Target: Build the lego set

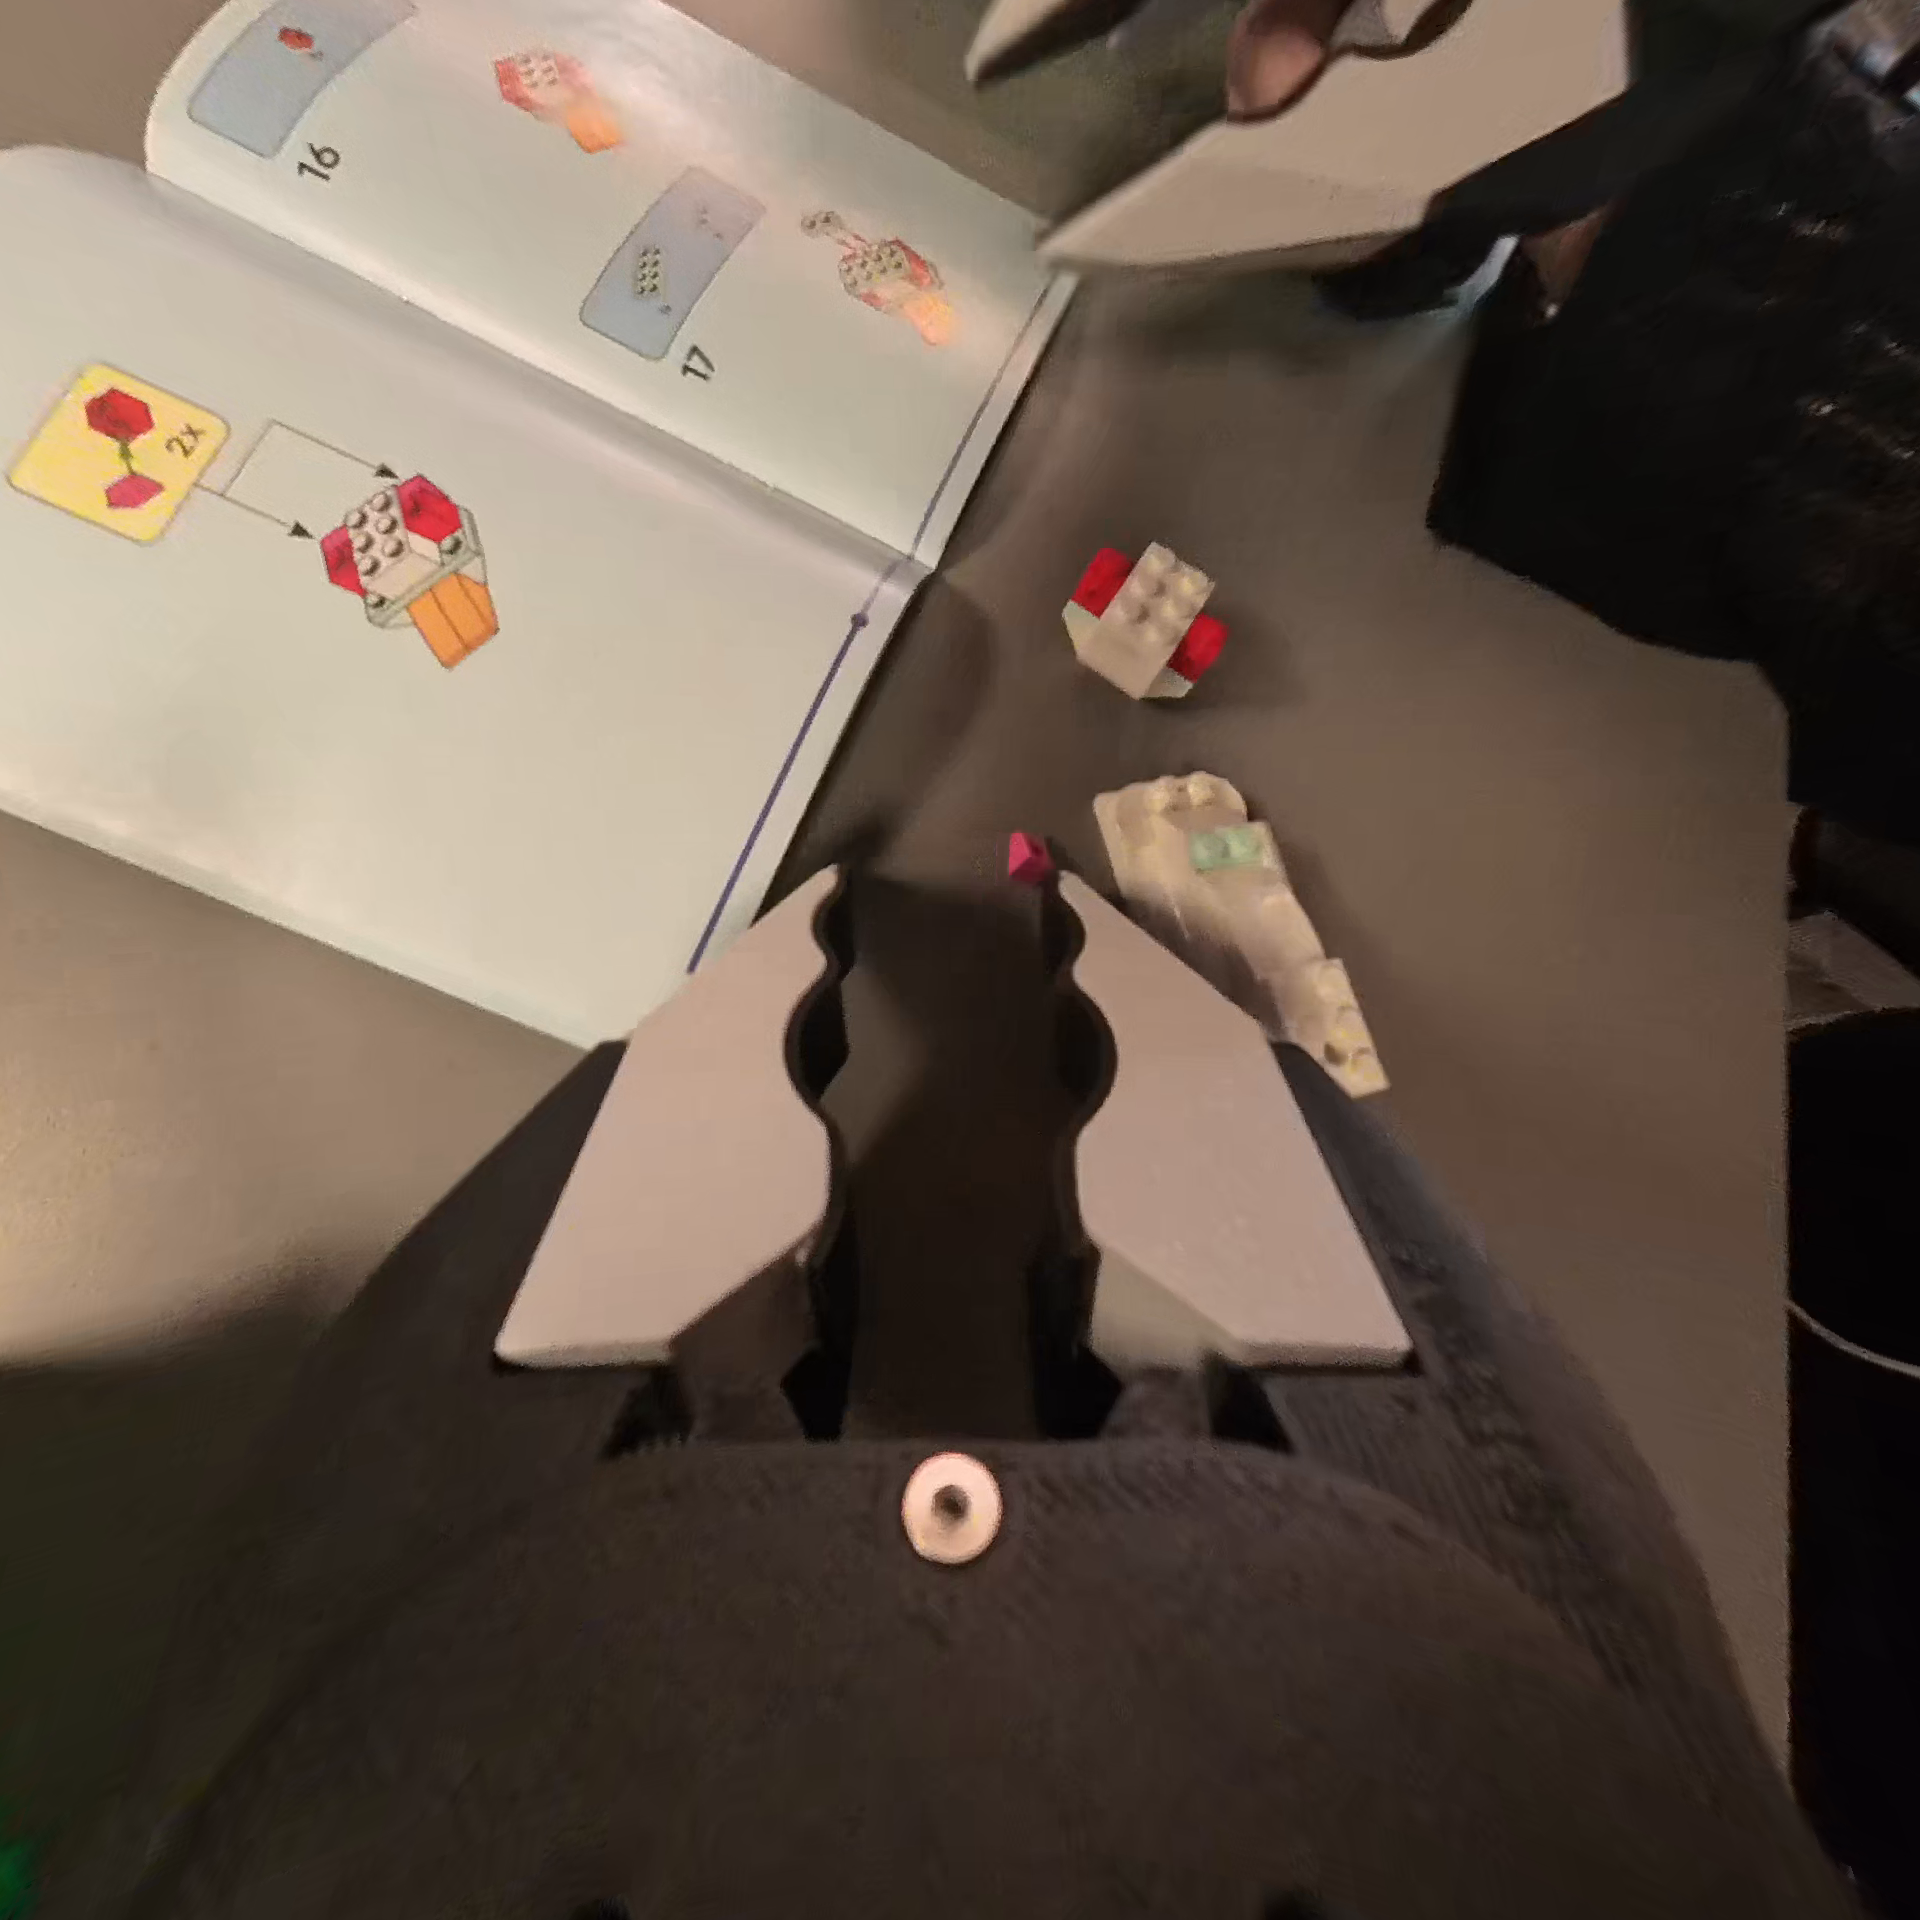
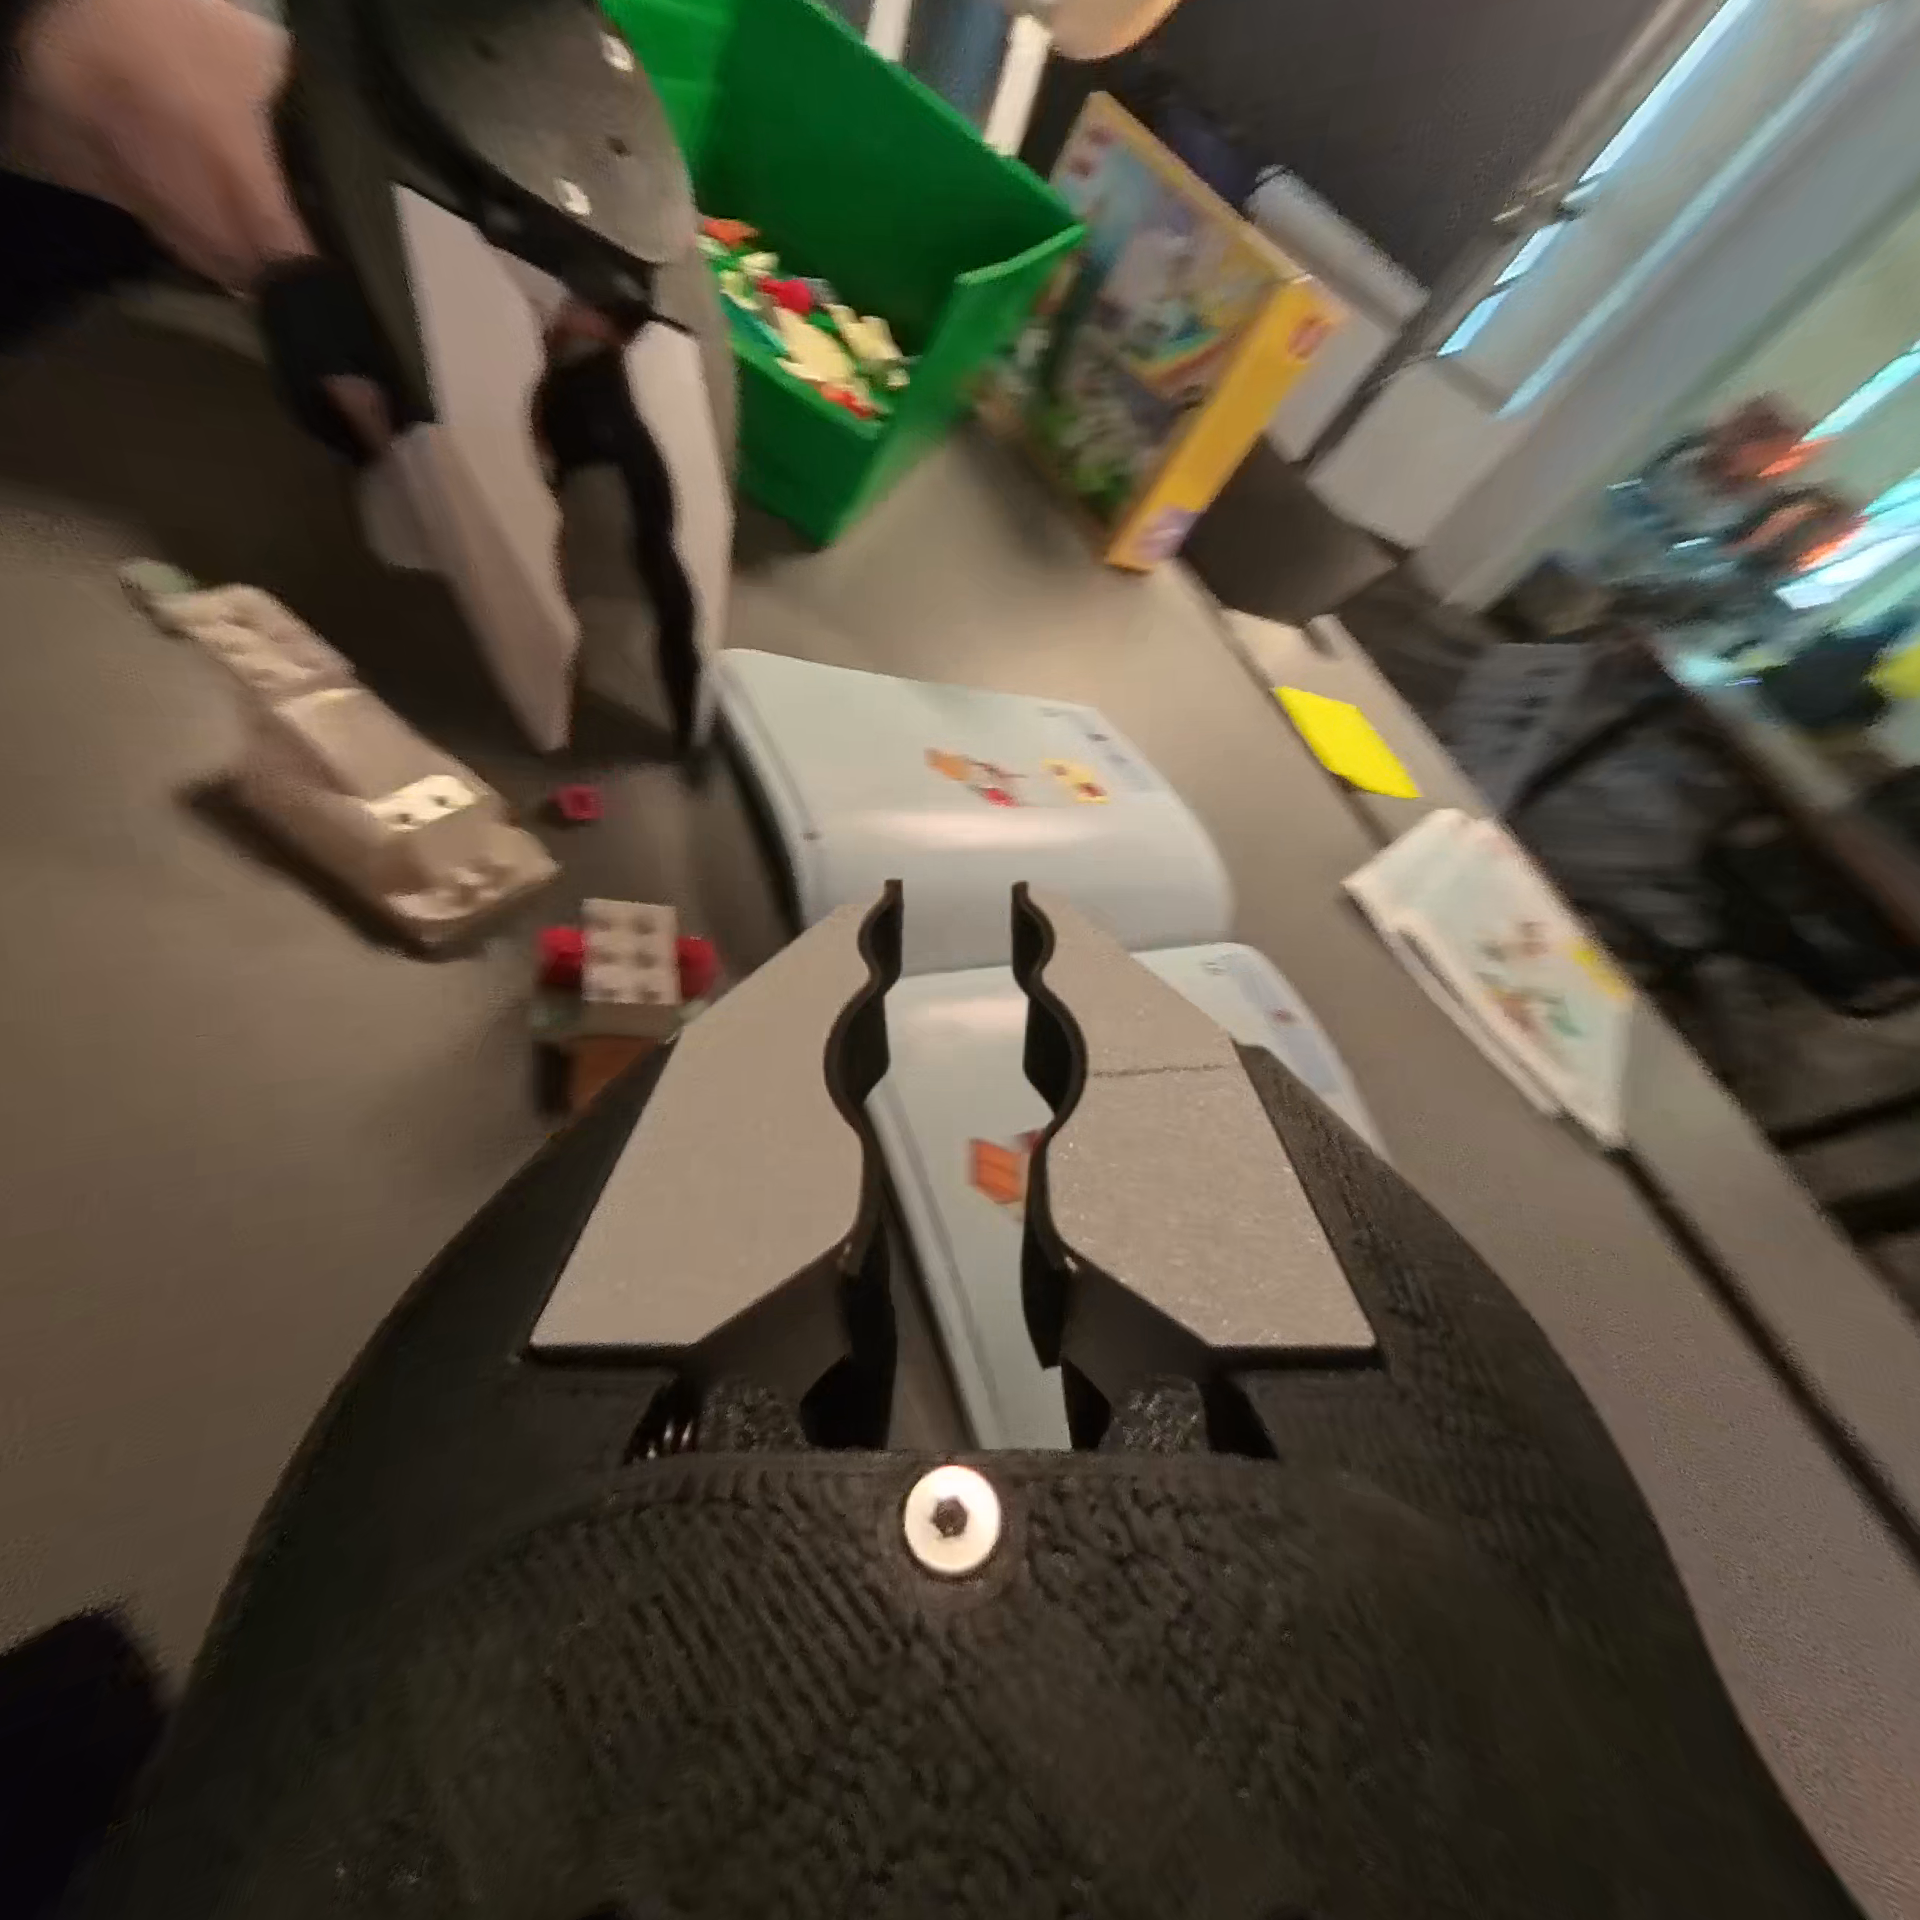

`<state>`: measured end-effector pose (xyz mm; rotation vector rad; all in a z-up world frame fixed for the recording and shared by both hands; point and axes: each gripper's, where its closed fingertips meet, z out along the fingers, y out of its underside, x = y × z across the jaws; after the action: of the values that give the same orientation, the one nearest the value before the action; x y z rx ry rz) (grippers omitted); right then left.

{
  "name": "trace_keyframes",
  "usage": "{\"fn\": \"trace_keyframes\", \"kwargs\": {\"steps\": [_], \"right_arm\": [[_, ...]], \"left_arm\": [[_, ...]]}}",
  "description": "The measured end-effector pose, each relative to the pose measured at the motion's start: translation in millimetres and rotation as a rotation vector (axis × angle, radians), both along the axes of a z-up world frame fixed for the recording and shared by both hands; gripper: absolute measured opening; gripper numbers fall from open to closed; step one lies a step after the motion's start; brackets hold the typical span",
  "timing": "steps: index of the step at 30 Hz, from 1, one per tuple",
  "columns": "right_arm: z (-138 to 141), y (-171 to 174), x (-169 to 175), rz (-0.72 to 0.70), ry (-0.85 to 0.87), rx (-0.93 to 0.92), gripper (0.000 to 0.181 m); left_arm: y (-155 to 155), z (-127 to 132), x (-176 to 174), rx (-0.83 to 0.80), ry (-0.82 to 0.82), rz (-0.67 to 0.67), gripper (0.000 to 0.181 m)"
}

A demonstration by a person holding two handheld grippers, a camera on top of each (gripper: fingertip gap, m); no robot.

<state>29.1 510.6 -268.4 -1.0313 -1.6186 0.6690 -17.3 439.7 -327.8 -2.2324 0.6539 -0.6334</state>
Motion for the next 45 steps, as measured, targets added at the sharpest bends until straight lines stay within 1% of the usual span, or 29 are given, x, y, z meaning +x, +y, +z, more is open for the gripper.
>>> {"fn": "trace_keyframes", "kwargs": {"steps": [2,4,5,6,9,11,15,21,23,27,31,34,35,38,40,43,45], "right_arm": [[-10.5,-19.2,4.0,0.104,-0.082,-0.156,0.025],[-20.0,-37.1,10.1,0.199,-0.169,-0.355,0.035],[-22.0,-41.9,11.9,0.226,-0.189,-0.413,0.037],[-23.4,-44.1,12.6,0.239,-0.198,-0.432,0.038],[-27.9,-47.7,14.1,0.248,-0.226,-0.412,0.04],[-33.5,-49.1,16.3,0.245,-0.265,-0.413,0.041],[-40.6,-51.4,16.4,0.247,-0.309,-0.392,0.042],[-58.6,-51.9,15.1,0.215,-0.414,-0.335,0.042],[-61.2,-52.0,15.2,0.211,-0.428,-0.326,0.032],[-58.0,-47.5,12.5,0.188,-0.406,-0.344,0.032],[-35.1,-47.8,2.6,0.195,-0.263,-0.407,0.032],[-21.9,-59.8,-10.1,0.232,-0.198,-0.493,0.032],[-19.8,-66.4,-14.9,0.252,-0.193,-0.519,0.032],[-17.0,-85.5,-29.5,0.296,-0.191,-0.556,0.032],[-17.6,-94.8,-36.4,0.308,-0.198,-0.552,0.032],[-19.3,-104.2,-40.6,0.325,-0.214,-0.542,0.032],[-19.0,-107.8,-40.3,0.339,-0.218,-0.547,0.032]], "left_arm": [[-0.1,2.2,-4.2,0.017,0.006,0.005,0.039],[3.3,12.1,-5.7,0.077,-0.017,0.019,0.039],[5.1,18.7,-6.0,0.108,-0.042,0.029,0.039],[6.9,26.2,-6.3,0.145,-0.072,0.037,0.038],[9.5,46.7,-9.3,0.247,-0.143,0.05,0.038],[8.1,54.3,-12.5,0.302,-0.161,0.046,0.037],[-0.5,56.4,-16.1,0.36,-0.155,0.007,0.038],[-9.4,54.4,-11.9,0.366,-0.169,-0.045,0.038],[-10.6,57.9,-10.3,0.379,-0.19,-0.048,0.038],[-13.0,61.0,-6.9,0.384,-0.222,-0.062,0.038],[-16.8,66.5,-2.1,0.419,-0.241,-0.09,0.041],[-19.6,64.3,2.8,0.479,-0.155,-0.125,0.051],[-20.5,61.5,4.9,0.503,-0.1,-0.137,0.049],[-31.0,52.3,17.2,0.576,0.055,-0.24,0.046],[-33.3,50.6,20.6,0.659,0.159,-0.27,0.044],[-34.0,55.6,20.4,0.821,0.308,-0.282,0.054],[-37.1,57.4,22.3,0.903,0.385,-0.307,0.057]]}}
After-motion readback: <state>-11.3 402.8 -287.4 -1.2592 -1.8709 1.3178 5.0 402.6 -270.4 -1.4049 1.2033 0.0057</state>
